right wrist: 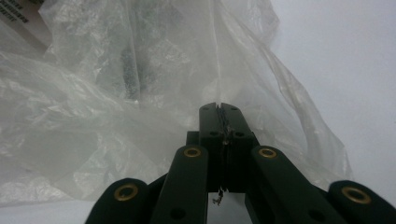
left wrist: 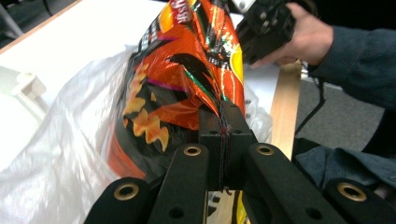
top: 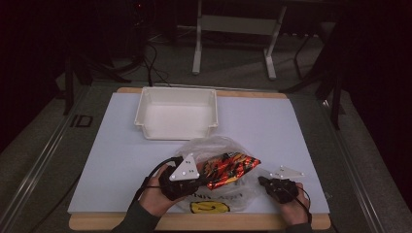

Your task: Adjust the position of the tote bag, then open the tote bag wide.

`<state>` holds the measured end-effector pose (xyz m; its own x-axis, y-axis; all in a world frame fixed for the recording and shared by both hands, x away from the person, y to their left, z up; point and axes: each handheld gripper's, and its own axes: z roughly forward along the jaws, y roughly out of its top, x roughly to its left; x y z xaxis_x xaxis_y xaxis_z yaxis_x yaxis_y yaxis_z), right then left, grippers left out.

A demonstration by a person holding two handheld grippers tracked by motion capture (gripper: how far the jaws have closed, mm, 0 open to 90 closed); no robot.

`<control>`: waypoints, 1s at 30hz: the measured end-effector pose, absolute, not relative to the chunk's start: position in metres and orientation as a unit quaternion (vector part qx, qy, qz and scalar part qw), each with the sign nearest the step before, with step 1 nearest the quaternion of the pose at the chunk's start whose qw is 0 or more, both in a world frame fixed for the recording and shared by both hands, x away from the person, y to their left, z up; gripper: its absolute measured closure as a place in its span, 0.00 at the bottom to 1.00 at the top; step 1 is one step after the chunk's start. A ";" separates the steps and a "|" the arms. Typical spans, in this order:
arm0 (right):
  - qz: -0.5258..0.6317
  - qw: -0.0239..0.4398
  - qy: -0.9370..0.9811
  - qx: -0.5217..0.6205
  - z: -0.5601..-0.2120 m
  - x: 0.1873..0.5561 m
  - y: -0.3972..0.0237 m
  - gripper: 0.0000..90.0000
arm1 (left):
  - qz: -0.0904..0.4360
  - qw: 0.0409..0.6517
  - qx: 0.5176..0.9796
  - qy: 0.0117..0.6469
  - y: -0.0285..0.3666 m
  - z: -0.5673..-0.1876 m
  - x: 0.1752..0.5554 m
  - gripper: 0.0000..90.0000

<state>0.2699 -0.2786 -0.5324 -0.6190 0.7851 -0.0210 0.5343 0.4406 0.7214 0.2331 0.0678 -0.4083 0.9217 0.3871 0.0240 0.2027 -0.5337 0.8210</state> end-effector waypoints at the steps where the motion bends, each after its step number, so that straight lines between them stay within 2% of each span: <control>1: 0.348 0.180 0.830 0.398 -0.532 0.270 -0.279 0.98 | 0.102 0.453 0.870 0.168 0.068 -0.406 0.234 1.00; 30: 0.346 0.181 0.830 0.399 -0.532 0.274 -0.279 0.98 | 0.082 0.482 0.862 0.135 0.062 -0.383 0.245 1.00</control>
